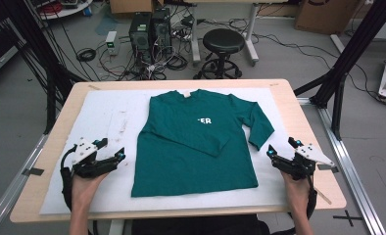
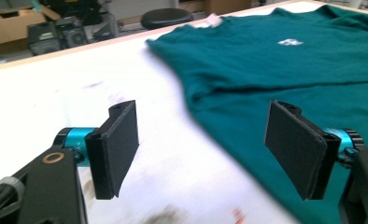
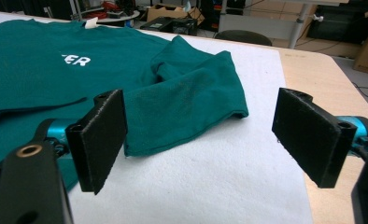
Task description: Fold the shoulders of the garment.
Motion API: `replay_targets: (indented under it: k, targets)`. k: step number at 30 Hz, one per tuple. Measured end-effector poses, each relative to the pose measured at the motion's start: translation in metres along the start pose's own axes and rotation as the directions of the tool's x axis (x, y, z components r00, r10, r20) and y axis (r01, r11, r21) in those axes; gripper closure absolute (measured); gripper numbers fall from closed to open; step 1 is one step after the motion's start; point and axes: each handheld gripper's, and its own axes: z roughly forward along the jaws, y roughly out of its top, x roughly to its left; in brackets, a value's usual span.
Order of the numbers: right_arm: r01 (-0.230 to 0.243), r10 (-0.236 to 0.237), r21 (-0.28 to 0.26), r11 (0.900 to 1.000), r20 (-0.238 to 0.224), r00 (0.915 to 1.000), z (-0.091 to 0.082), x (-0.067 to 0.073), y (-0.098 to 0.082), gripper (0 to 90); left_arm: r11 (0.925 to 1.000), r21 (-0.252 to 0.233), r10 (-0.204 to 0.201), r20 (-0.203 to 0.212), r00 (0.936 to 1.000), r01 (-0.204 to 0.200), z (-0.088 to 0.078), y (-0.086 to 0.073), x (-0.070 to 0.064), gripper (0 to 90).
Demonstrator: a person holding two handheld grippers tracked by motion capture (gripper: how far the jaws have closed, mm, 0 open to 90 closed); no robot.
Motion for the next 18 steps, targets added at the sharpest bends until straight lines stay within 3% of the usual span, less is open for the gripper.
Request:
replay_targets:
  k: [1,7,18]
  targets:
    - [0.001,-0.001,0.003,1.000,-0.001,1.0000,0.000,-0.001,0.000,18.7,1.0000,-0.007,0.000,-0.023,0.9997,0.000,-0.004,-0.004,0.005,26.2]
    - [-0.006,0.006,0.019,1.000,0.000,1.0000,0.002,-0.001,0.001,18.7,0.9970,-0.070,-0.039,-0.072,0.9966,0.034,-0.011,-0.013,0.014,26.2]
    - [0.018,-0.019,0.038,0.999,0.010,0.9998,0.003,0.002,0.002,18.8,0.9936,-0.075,-0.091,-0.082,0.9924,0.085,-0.009,-0.023,0.019,26.3]
